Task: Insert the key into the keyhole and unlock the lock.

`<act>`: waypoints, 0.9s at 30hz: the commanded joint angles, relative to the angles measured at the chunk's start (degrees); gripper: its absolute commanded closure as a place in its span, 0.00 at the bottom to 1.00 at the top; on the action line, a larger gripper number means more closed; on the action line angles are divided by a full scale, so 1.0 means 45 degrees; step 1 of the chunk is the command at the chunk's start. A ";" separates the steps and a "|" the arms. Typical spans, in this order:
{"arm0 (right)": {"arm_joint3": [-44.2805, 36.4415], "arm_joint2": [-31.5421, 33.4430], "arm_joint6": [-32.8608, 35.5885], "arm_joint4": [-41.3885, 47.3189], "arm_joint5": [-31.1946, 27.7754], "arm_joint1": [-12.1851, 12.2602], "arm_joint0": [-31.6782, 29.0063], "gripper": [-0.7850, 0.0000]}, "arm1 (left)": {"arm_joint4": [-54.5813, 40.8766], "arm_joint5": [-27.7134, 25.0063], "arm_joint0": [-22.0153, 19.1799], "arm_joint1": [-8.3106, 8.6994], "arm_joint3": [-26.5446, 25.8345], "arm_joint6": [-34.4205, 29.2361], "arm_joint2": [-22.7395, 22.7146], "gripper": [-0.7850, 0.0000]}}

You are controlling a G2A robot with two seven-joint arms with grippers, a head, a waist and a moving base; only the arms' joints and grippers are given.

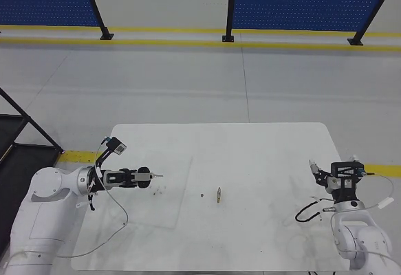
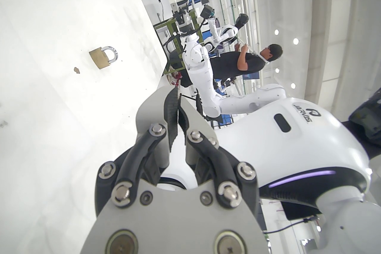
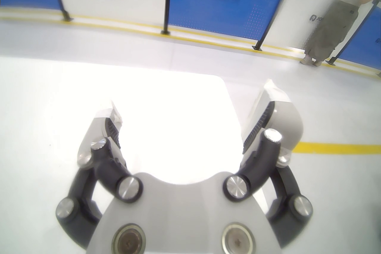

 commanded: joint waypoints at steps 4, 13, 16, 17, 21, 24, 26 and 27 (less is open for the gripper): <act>0.0000 0.0000 0.0000 0.0000 0.0000 0.0000 0.0000 0.00 | 0.0000 0.0000 0.0000 0.0000 0.0000 0.0000 0.0000 1.00; -0.0329 -0.0403 0.0825 -0.0462 -0.0850 0.0029 0.0234 0.00 | 0.0000 0.0000 0.0000 0.0000 0.0000 0.0000 0.0000 1.00; -0.1127 -0.1027 0.2134 -0.0736 -0.1432 0.0014 0.0595 0.00 | 0.0000 0.0000 0.0000 0.0000 0.0000 0.0000 0.0000 1.00; -0.1418 -0.1285 0.2741 -0.0801 -0.1723 0.0011 0.0729 0.00 | 0.0000 0.0000 0.0000 0.0000 0.0000 0.0000 0.0000 1.00; -0.1955 -0.2435 0.5710 -0.1046 -0.2426 -0.0040 0.1506 0.00 | 0.0000 0.0000 0.0000 0.0000 0.0000 0.0000 0.0000 1.00; -0.2181 -0.3365 0.7610 -0.0838 -0.2800 -0.0114 0.1986 0.00 | 0.0000 0.0000 0.0000 0.0000 0.0000 0.0000 0.0000 1.00; -0.2455 -0.3881 0.8721 -0.0482 -0.2648 -0.0184 0.2174 0.00 | 0.0000 0.0000 0.0000 0.0000 0.0000 0.0000 0.0000 1.00; -0.2520 -0.4091 0.9444 -0.0175 -0.2461 -0.0220 0.2203 0.00 | 0.0000 0.0000 0.0000 0.0000 0.0000 0.0000 0.0000 1.00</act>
